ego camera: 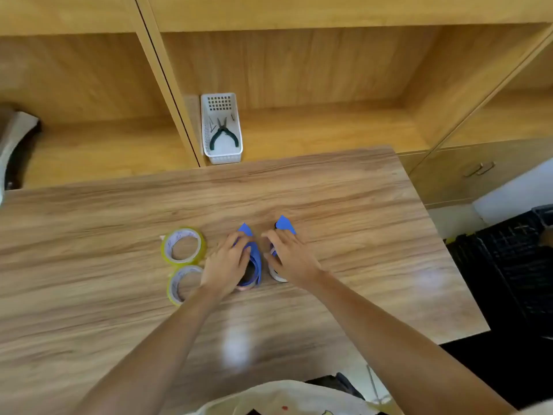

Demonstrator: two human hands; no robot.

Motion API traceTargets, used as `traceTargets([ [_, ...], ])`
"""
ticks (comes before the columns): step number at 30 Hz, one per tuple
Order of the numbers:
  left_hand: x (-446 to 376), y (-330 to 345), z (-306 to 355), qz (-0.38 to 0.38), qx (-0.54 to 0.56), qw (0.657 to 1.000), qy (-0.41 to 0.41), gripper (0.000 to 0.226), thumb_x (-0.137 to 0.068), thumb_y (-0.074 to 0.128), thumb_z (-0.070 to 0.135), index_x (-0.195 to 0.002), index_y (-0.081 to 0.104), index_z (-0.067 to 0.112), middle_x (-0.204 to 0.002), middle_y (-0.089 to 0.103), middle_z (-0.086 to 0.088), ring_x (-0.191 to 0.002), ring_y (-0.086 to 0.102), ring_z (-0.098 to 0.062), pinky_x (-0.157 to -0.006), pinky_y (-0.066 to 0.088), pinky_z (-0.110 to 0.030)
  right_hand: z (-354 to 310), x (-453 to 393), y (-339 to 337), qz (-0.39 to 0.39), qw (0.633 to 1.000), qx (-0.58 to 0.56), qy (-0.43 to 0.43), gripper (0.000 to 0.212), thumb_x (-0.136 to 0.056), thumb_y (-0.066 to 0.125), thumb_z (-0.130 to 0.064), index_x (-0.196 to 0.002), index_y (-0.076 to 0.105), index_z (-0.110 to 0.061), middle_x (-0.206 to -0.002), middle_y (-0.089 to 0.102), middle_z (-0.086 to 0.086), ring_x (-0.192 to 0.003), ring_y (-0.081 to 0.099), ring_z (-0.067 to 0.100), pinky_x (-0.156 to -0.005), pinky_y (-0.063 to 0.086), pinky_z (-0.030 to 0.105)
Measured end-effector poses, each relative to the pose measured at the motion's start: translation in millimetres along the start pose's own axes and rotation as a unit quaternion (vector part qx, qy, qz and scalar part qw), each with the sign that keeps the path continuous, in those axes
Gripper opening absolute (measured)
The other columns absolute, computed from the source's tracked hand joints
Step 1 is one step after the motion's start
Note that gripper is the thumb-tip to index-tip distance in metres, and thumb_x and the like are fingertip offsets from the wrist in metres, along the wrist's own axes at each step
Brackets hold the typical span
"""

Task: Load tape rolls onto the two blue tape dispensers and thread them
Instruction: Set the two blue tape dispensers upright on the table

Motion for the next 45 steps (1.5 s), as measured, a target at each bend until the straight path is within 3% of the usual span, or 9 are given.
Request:
traceTargets([
  [3, 17, 4, -13, -0.001, 0.054, 0.999, -0.004, 0.047, -0.089, 0.043, 0.052, -0.124, 0.052, 0.023, -0.122, 0.057, 0.002, -0.11, 0.055, -0.023, -0.09, 0.048, -0.039, 5, 6, 13, -0.055, 0.998, 0.005, -0.022, 0.063, -0.087, 0.064, -0.044, -0.14, 0.045, -0.016, -0.136, 0.054, 0.002, -0.13, 0.047, 0.028, -0.102, 0.04, 0.043],
  [7, 35, 16, -22, -0.045, 0.009, 0.999, -0.002, 0.08, -0.073, 0.057, 0.072, -0.136, 0.044, 0.024, -0.135, 0.048, 0.003, -0.122, 0.046, -0.019, -0.102, 0.038, -0.036, 6, 12, 32, -0.101, 0.995, 0.012, -0.014, 0.093, -0.08, 0.071, -0.051, -0.154, 0.024, -0.021, -0.159, 0.028, -0.003, -0.148, 0.024, 0.022, -0.116, 0.024, 0.044],
  [10, 36, 26, -24, -0.067, 0.001, 0.998, -0.009, 0.088, -0.07, 0.056, 0.074, -0.14, 0.037, 0.023, -0.139, 0.045, -0.001, -0.126, 0.048, -0.024, -0.106, 0.039, -0.041, 1, 12, 43, -0.109, 0.994, 0.028, -0.009, 0.091, -0.084, 0.07, -0.038, -0.156, 0.018, -0.019, -0.163, 0.022, 0.0, -0.15, 0.019, 0.025, -0.117, 0.022, 0.045],
  [16, 32, 30, -20, -0.065, 0.027, 0.997, -0.032, 0.086, -0.071, 0.073, 0.051, -0.142, 0.034, 0.022, -0.139, 0.045, -0.007, -0.124, 0.051, -0.03, -0.102, 0.044, -0.043, -3, 11, 58, -0.101, 0.994, 0.044, 0.006, 0.089, -0.084, 0.069, -0.031, -0.156, 0.019, -0.015, -0.162, 0.024, 0.006, -0.15, 0.022, 0.03, -0.117, 0.026, 0.047],
  [25, 33, 27, -32, -0.076, -0.002, 0.997, -0.014, 0.09, -0.069, 0.078, 0.037, -0.144, 0.03, 0.023, -0.142, 0.043, -0.004, -0.128, 0.049, -0.028, -0.11, 0.037, -0.041, 7, 15, 50, -0.102, 0.992, 0.073, 0.016, 0.079, -0.092, 0.054, -0.013, -0.158, 0.01, -0.02, -0.166, 0.014, 0.001, -0.153, 0.014, 0.028, -0.122, 0.018, 0.048],
  [30, 33, 27, -28, -0.075, 0.015, 0.997, -0.026, 0.092, -0.069, 0.078, 0.032, -0.146, 0.027, 0.024, -0.141, 0.042, -0.004, -0.127, 0.048, -0.029, -0.109, 0.038, -0.039, 9, 16, 49, -0.097, 0.99, 0.1, 0.021, 0.08, -0.092, 0.059, -0.017, -0.157, 0.014, -0.023, -0.163, 0.023, 0.003, -0.151, 0.021, 0.03, -0.12, 0.022, 0.049],
  [37, 40, 16, -19, -0.055, 0.059, 0.997, -0.017, 0.089, -0.069, 0.074, 0.033, -0.145, 0.027, 0.03, -0.137, 0.04, -0.002, -0.125, 0.047, -0.026, -0.105, 0.041, -0.04, 7, 9, 42, -0.144, 0.981, 0.124, 0.037, 0.077, -0.098, 0.055, -0.027, -0.157, 0.005, -0.026, -0.165, 0.015, 0.007, -0.153, 0.006, 0.03, -0.122, 0.013, 0.047],
  [41, 51, 4, -12, 0.011, 0.089, 0.996, 0.0, 0.085, -0.068, 0.074, 0.037, -0.142, 0.033, 0.032, -0.136, 0.042, 0.001, -0.125, 0.048, -0.023, -0.1, 0.045, -0.04, 0, 8, 29, -0.145, 0.986, 0.082, 0.031, 0.061, -0.103, 0.045, -0.022, -0.156, 0.014, -0.026, -0.165, 0.013, 0.004, -0.153, 0.004, 0.028, -0.123, 0.013, 0.047],
  [45, 73, -2, -10, 0.038, 0.097, 0.995, -0.002, 0.087, -0.066, 0.074, 0.038, -0.143, 0.033, 0.033, -0.139, 0.04, 0.002, -0.127, 0.046, -0.021, -0.1, 0.043, -0.04, -4, 10, 22, -0.079, 0.997, 0.007, 0.013, 0.049, -0.101, 0.046, -0.012, -0.148, 0.037, -0.024, -0.156, 0.035, 0.002, -0.149, 0.023, 0.025, -0.118, 0.025, 0.044],
])
Point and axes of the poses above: each hand's wrist, its own x-axis away from the middle knuckle, its own y-axis out of the palm, z = x × y, the point moved 1 cm from there along -x, towards the middle knuckle
